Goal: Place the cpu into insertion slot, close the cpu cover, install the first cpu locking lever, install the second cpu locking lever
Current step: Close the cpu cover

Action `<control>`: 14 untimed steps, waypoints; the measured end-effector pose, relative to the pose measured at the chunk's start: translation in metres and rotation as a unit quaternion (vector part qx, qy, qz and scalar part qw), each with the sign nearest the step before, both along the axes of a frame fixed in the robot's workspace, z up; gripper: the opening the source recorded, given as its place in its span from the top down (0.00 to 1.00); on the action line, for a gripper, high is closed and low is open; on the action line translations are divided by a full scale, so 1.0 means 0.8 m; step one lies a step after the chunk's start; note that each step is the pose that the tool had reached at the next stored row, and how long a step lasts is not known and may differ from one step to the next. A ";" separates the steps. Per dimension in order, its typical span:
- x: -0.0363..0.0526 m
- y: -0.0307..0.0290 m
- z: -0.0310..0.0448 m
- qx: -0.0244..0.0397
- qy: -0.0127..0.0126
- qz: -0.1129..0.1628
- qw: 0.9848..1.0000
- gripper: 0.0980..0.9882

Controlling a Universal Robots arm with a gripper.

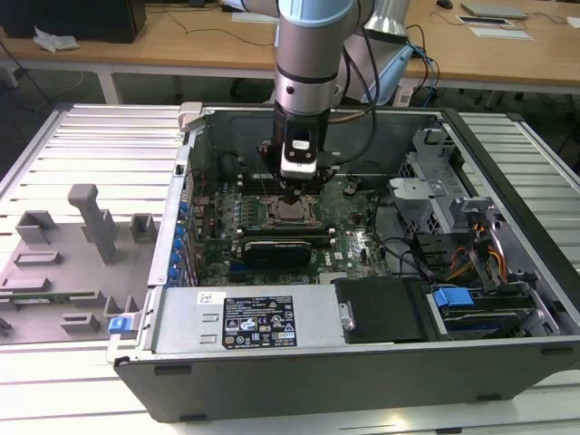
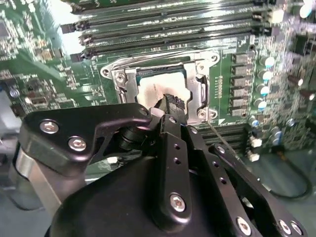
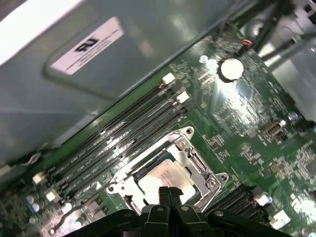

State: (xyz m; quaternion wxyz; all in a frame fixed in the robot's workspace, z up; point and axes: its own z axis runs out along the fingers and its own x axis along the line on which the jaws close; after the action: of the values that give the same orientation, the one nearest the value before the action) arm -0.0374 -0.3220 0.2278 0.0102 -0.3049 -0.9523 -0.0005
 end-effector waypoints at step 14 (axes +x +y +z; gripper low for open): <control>0.000 0.0000 -0.0020 0.000 0.000 0.193 0.981 0.99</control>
State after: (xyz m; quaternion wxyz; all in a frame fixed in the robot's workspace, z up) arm -0.0374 -0.3220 0.2263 0.0101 -0.1159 -0.9932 0.0015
